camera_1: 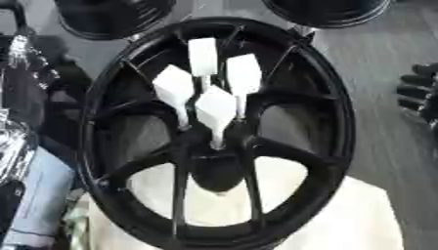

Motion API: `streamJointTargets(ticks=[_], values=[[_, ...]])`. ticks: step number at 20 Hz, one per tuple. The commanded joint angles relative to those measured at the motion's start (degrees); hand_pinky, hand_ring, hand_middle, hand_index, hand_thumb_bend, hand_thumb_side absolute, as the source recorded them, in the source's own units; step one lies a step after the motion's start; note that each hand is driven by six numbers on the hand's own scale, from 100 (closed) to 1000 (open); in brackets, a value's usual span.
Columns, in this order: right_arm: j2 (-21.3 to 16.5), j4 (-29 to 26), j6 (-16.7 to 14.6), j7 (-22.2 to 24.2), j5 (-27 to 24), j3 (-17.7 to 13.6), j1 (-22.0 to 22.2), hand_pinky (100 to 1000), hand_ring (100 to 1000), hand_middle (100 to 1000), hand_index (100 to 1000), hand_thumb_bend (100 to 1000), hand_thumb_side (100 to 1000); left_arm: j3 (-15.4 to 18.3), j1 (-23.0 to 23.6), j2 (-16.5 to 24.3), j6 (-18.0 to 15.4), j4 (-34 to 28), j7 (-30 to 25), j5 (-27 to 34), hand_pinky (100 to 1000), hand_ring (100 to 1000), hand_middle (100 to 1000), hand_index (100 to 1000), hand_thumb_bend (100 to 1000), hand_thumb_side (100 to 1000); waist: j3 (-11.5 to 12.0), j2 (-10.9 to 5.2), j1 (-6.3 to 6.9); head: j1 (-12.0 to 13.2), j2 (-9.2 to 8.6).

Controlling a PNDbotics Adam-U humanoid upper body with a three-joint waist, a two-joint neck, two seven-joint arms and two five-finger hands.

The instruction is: Pull the pin out of the wheel hub.

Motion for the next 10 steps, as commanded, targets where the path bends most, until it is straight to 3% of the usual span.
streamJointTargets(ticks=[1,10], values=[[-0.94,-1.4,-0.04,0.08,0.25,-0.22,-0.46,823,790,749,832,100,809,0.06,-0.73,1.73,-0.05,-0.77,-0.12,-0.07,662,841,729,713,100,859,-0.04,-1.26,-0.1,0.13,-0.71],[-1.01,-1.02,0.28,0.28,0.41,-0.37,-0.67,824,794,753,834,100,814,0.31,-0.64,1.62,-0.14,-0.87,0.04,-0.08,662,843,732,717,100,857,0.26,-1.22,-0.15,-0.19,-0.47]])
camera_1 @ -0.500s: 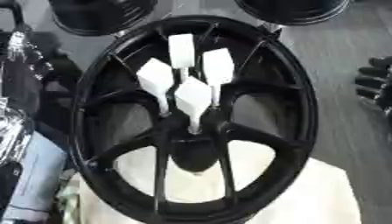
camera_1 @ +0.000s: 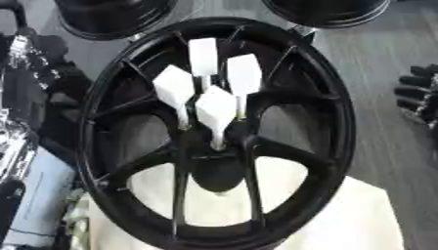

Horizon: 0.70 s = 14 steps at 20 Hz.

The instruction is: Pull the pin out of the wheel hub.

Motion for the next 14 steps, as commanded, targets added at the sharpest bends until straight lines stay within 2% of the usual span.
streamJointTargets(ticks=[1,3,6,9,13,14], values=[[-1.06,-0.98,0.06,-0.05,0.29,-0.66,-0.83,825,796,755,835,100,811,0.35,-0.64,1.6,-0.16,-0.89,0.06,-0.1,662,843,732,717,100,857,0.14,-1.21,-0.16,-0.22,-0.41],[-1.5,-1.11,0.0,-0.14,-0.13,-0.99,-1.47,826,801,761,840,100,799,0.47,-0.56,1.62,-0.19,-0.96,0.12,-0.16,663,844,733,717,100,857,0.11,-1.23,-0.2,-0.23,-0.17],[-4.05,-2.62,-0.62,0.29,-1.85,-1.25,-3.09,827,811,771,847,100,760,0.62,-0.2,1.94,-0.18,-0.98,0.21,-0.25,662,843,732,717,100,858,-0.17,-1.43,-0.49,-0.28,0.14],[-9.09,-6.05,-2.08,1.53,-5.34,-1.33,-6.22,833,833,791,861,100,677,0.59,0.26,2.38,-0.1,-0.86,0.2,-0.39,663,843,732,716,100,859,-0.53,-1.75,-0.94,-0.21,0.41],[-17.28,-10.12,-3.81,4.33,-9.26,-0.29,-11.69,838,848,808,874,100,612,0.62,0.9,3.02,-0.05,-0.67,0.24,-0.63,662,843,731,716,100,860,-1.0,-2.23,-1.65,-0.48,0.79],[-19.13,-10.74,-4.01,5.17,-9.84,0.32,-13.24,839,850,808,875,100,633,0.65,1.07,3.19,-0.05,-0.62,0.27,-0.68,662,843,731,716,100,860,-1.11,-2.33,-1.8,-0.48,0.85]])
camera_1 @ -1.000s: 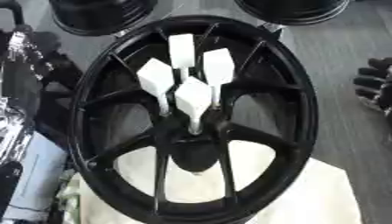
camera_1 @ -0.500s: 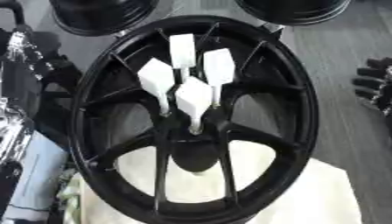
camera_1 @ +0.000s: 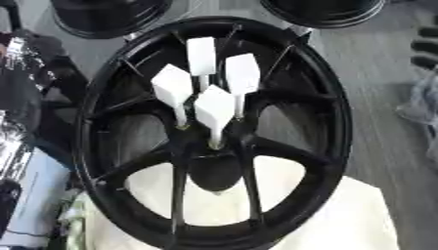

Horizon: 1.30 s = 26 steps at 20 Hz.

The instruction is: Pull the pin out of the wheel hub.

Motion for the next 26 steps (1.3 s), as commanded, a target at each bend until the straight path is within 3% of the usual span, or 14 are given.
streamJointTargets(ticks=[1,4,8,14,17,23,26], values=[[-7.56,-3.25,-0.84,2.56,-2.4,1.19,-3.95,839,851,813,877,100,598,0.61,-0.01,2.14,0.0,-0.57,0.19,-0.3,662,843,731,716,100,861,-0.21,-1.65,-0.36,-0.06,0.36],[-11.04,-2.72,-0.21,5.51,-3.22,3.93,-9.33,840,853,815,877,100,584,0.51,0.36,2.6,0.05,-0.44,0.13,-0.44,663,843,731,716,100,862,-0.38,-1.85,-0.76,-0.36,0.61],[-12.92,-0.86,0.46,9.25,-2.67,7.48,-16.55,840,851,812,874,100,485,0.54,0.73,3.15,0.08,-0.34,0.15,-0.6,663,843,730,716,100,864,-0.48,-1.88,-1.35,-0.65,0.83],[-11.31,0.05,-0.1,16.11,1.5,12.63,-24.61,839,846,807,870,100,376,0.58,1.12,3.8,0.12,-0.3,0.22,-0.69,663,843,730,716,100,865,-0.91,-1.79,-1.58,-1.15,1.15],[-10.02,-1.37,-1.01,21.67,6.37,15.44,-27.55,837,841,807,867,100,277,0.76,1.46,4.32,0.1,-0.35,0.38,-0.73,663,843,730,715,100,866,-1.4,-1.61,-1.56,-0.86,1.17],[-7.65,-7.12,-3.71,34.41,12.84,19.56,-30.51,831,839,810,883,100,276,1.08,2.15,5.15,0.15,-0.32,0.74,-0.75,664,843,730,715,100,870,-2.22,-1.27,-1.69,0.03,1.37],[-7.22,-7.83,-7.6,41.39,14.84,21.49,-31.52,820,831,800,880,100,306,1.11,2.14,5.21,0.18,-0.32,0.75,-0.68,664,843,730,715,100,870,-2.34,-1.36,-1.76,0.46,1.57]])
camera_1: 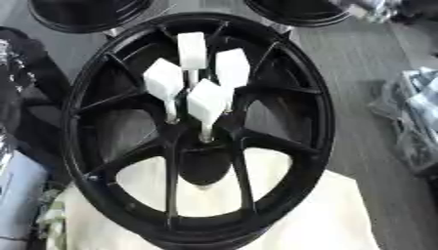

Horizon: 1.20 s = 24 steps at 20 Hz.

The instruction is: Pull the pin out of the wheel hub.

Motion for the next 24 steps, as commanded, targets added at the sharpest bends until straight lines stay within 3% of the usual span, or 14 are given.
streamJointTargets(ticks=[1,5,10,21,22,24], values=[[-0.41,-1.52,-4.22,7.19,2.97,1.26,-1.51,814,826,791,873,100,292,0.72,-0.31,1.84,-0.01,-0.66,0.15,-0.06,664,843,730,715,100,871,-0.07,-1.07,-0.01,0.55,0.29],[0.34,-1.56,-8.31,13.22,7.41,2.85,-1.16,795,807,764,853,100,314,0.63,-0.35,1.83,0.16,-0.58,-0.04,0.14,665,843,730,715,100,872,-0.11,-1.24,-0.08,0.68,0.3],[0.88,-1.56,-9.54,15.87,11.18,3.74,-0.33,793,792,767,855,100,334,0.61,-0.42,1.84,0.19,-0.58,-0.1,0.3,665,843,730,715,100,872,-0.07,-1.31,-0.1,0.76,-0.04],[2.2,-1.56,-4.8,12.38,18.06,4.25,0.93,789,788,770,862,100,356,1.93,-0.71,1.59,-0.14,-0.58,0.98,0.48,666,843,730,714,100,863,0.31,-1.23,-0.11,0.4,-0.04],[2.33,-1.56,-4.29,12.06,18.99,4.31,1.09,789,787,769,863,100,322,2.15,-0.76,1.53,-0.22,-0.63,1.2,0.57,666,843,730,714,100,862,0.37,-1.23,-0.1,0.31,-0.03],[2.7,-1.56,-2.86,11.58,20.69,4.36,1.37,789,787,770,869,100,357,2.44,-0.81,1.47,-0.32,-0.66,1.51,0.73,666,843,730,714,100,862,0.46,-1.23,-0.07,0.16,-0.09]])
